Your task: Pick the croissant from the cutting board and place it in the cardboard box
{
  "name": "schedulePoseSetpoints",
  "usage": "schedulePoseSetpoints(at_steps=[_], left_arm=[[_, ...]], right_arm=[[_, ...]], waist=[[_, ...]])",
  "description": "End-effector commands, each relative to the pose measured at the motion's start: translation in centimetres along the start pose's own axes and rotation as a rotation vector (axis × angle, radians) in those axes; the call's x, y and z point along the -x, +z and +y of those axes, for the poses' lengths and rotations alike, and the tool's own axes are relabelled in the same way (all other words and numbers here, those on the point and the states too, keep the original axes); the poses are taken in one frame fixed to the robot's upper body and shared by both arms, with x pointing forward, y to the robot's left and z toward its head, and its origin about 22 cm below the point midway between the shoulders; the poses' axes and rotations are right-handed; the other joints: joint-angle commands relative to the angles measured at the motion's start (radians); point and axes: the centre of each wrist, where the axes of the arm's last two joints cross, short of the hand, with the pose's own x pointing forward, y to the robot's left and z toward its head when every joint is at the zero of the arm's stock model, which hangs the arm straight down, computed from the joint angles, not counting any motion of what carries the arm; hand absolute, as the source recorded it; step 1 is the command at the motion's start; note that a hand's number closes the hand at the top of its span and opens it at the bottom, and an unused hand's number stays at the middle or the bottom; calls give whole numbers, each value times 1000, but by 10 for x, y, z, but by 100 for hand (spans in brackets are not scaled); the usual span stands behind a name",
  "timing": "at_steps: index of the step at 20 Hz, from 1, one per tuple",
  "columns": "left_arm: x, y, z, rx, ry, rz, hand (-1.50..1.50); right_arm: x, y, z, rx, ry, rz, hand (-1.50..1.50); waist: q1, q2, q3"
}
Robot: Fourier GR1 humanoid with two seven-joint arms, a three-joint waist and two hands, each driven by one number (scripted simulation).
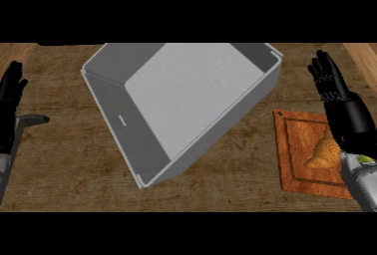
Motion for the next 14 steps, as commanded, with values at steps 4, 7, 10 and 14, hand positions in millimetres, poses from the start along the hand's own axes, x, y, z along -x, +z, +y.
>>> schedulePoseSetpoints(at_steps=[4, 7, 10, 14], left_arm=[[37, 11, 5, 6, -77, 143, 0], [38, 17, 2, 37, -71, 154, 0], [59, 38, -2, 55, -63, 238, 0], [67, 39, -12, 55, -46, 263, 0]], right_arm=[[44, 55, -64, 234, -11, 303, -150], [33, 66, -101, -119, 569, 355, -150], [76, 146, -109, -71, 687, 605, -150], [87, 186, -117, 188, 295, 391, -150]], waist=[[-4, -2, -19], [25, 34, -64], [10, 0, -21], [-14, -9, -18]])
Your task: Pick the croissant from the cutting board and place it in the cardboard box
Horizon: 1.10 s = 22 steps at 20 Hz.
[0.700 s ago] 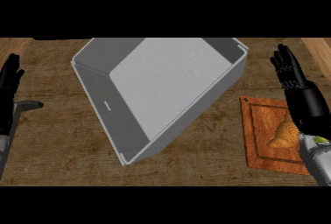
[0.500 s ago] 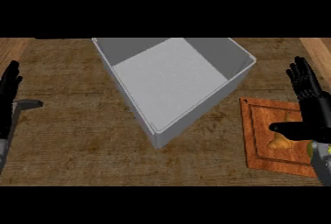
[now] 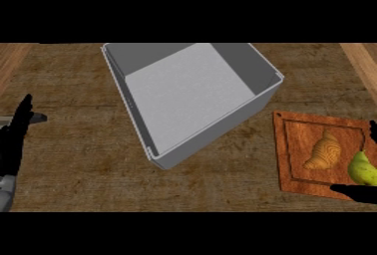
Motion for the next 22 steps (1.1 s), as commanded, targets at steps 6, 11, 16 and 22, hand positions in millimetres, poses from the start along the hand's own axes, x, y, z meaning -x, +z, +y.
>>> schedulePoseSetpoints(at_steps=[6, 11, 16, 22], left_arm=[[20, 1, 0, 32, 3, 27, 0], [-2, -2, -6, 33, -14, -3, 0], [13, -5, -15, 55, 7, -8, 0], [8, -6, -3, 38, -23, 7, 0]], right_arm=[[48, 34, -38, -25, 70, -114, -150], [16, 9, -89, -182, 403, 41, -150], [-39, -32, -90, -344, 501, 124, -150], [-56, -51, -72, -537, 621, 264, -150]], waist=[[20, -5, 1], [39, -3, 0], [40, 0, -2], [44, -2, 0]])
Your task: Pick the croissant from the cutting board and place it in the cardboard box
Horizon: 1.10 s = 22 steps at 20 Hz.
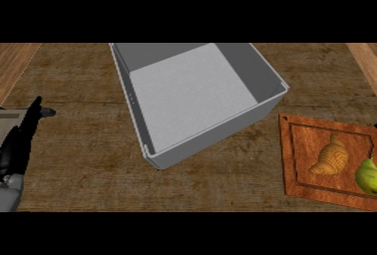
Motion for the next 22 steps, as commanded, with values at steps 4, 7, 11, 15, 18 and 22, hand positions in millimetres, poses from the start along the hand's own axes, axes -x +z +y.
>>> schedulePoseSetpoints(at_steps=[4, 7, 11, 15, 18, 22], left_arm=[[3, 1, -11, -18, 7, 10, 0], [-2, 5, 17, -13, 9, 12, 0], [3, 9, -23, -7, 15, 25, 0], [-1, 0, -11, -7, -1, 15, 0], [-9, 5, 9, 5, 3, 25, 0], [-2, 2, -1, -13, 11, 14, 0]], right_arm=[[-41, -37, 11, -150, 50, 55, -150], [-38, -46, 16, -158, 94, 121, -150], [-56, -58, 15, -166, 115, 106, -150], [-44, -65, 26, -171, 94, 105, -150], [-60, -79, 36, -194, 96, 95, -150], [-44, -62, 37, -182, 56, 38, -150]], waist=[[-11, -2, 1], [-8, -3, 2], [-14, -3, 1], [-16, -3, 2], [-8, -3, 2], [-18, -3, 2]])
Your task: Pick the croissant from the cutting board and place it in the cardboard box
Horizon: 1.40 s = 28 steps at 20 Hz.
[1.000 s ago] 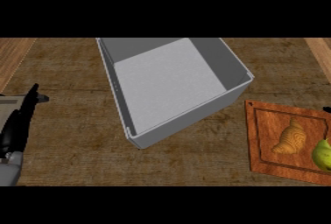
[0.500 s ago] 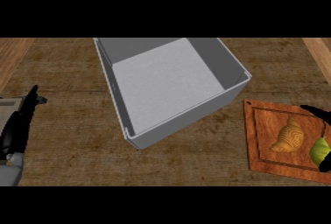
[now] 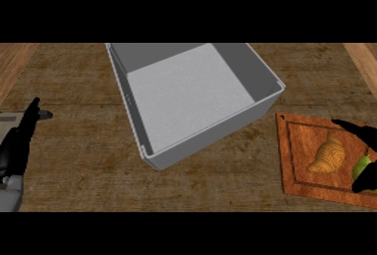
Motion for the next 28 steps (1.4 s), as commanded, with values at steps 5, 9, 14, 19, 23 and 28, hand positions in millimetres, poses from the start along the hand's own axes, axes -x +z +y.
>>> schedulePoseSetpoints(at_steps=[5, 9, 14, 19, 23, 28], left_arm=[[0, -10, 4, 10, 1, -8, 0], [-4, -6, 13, -8, -18, 3, 0], [7, -1, -9, 4, -4, -6, 0], [-10, 3, 13, 11, -7, -6, 0], [4, 12, 0, 15, 2, -6, 0], [11, 10, -26, 7, 9, -16, 0]], right_arm=[[-28, 7, -8, -17, -21, -97, -150], [-36, 1, -12, -1, -29, -119, -150], [-49, -8, 20, -76, 60, -38, -150], [-59, -11, 30, -101, 53, 50, -150], [-43, -30, 27, -75, 38, 67, -150], [-52, -45, 33, 122, 141, 37, 150]], waist=[[-5, -1, 0], [0, 0, 0], [-1, 1, 0], [2, 0, 0], [3, 0, 0], [8, 3, 1]])
